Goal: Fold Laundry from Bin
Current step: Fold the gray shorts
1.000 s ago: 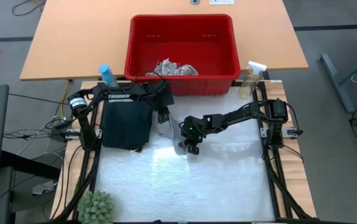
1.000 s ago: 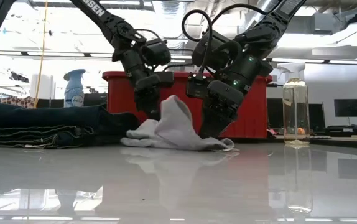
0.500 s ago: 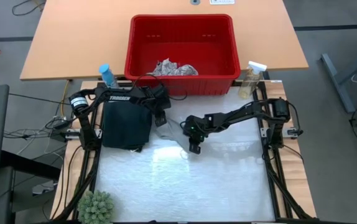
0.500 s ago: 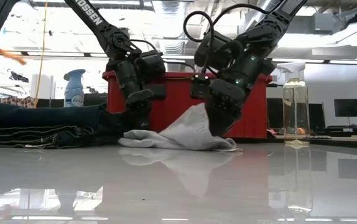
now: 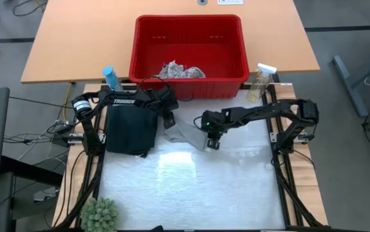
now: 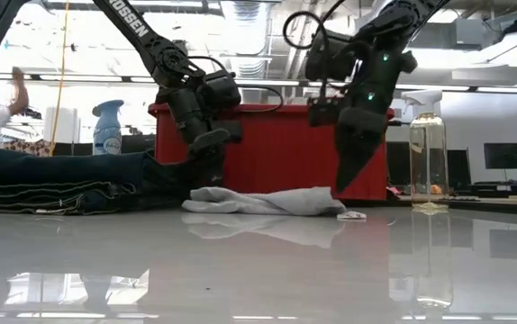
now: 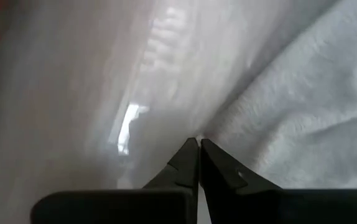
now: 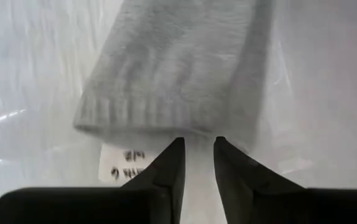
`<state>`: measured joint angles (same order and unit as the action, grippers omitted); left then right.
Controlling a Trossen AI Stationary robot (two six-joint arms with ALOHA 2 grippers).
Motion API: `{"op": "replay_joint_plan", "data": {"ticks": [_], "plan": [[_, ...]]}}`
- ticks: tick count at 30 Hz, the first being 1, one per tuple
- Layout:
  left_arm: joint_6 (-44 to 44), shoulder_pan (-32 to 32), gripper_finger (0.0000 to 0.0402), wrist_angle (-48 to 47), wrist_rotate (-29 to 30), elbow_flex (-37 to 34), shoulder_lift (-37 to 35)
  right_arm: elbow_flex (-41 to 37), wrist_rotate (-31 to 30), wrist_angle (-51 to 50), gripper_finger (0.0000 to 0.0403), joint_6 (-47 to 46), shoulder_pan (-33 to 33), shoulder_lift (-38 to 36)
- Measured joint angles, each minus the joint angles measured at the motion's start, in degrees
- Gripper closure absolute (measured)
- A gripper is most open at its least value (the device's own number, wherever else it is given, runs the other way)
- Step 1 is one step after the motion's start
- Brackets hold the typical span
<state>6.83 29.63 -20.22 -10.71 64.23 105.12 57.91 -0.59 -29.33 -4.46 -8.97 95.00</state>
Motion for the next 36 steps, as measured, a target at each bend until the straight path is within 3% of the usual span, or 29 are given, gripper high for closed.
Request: {"op": "replay_joint_plan", "data": {"ticks": [6,13,15,18,25,28,32,36], "plan": [[-2.12,-0.02,0.04,1.23,2.46,2.06,0.01,-1.21,0.08,-2.65,0.0277,1.78,-2.62,-7.94],[1.37,-0.27,0.0354,0.47,-10.6,6.75,-0.31,-4.97,4.6,4.43,0.0247,-1.08,-3.14,-12.78],[2.0,-0.71,0.0332,-0.89,-11.79,7.18,-0.31,-6.66,5.77,6.94,0.0231,-2.77,-2.79,-12.58],[2.7,-0.92,0.0299,-5.39,-11.23,8.61,-0.31,-8.76,7.16,10.12,0.0203,-4.14,-2.56,-11.94],[0.82,-0.85,0.0241,-14.31,-1.0,10.34,-0.37,-9.92,7.3,13.8,0.0169,-4.68,-2.41,-11.25],[-0.65,-0.87,0.0232,-17.34,-1.19,11.49,-0.37,-9.92,6.87,16.24,0.0169,-4.55,-2.38,-11.23],[-5.36,-1.33,0.0231,-18.36,-6.35,13.47,-1.17,-10.13,6.73,16.77,0.0168,-4.55,-2.94,-11.23],[-6.66,-5.37,0.0232,-16.27,-7.6,13.07,-1.55,-12.15,6.57,20.1,0.0168,-4.68,-3.91,-11.23]]}}
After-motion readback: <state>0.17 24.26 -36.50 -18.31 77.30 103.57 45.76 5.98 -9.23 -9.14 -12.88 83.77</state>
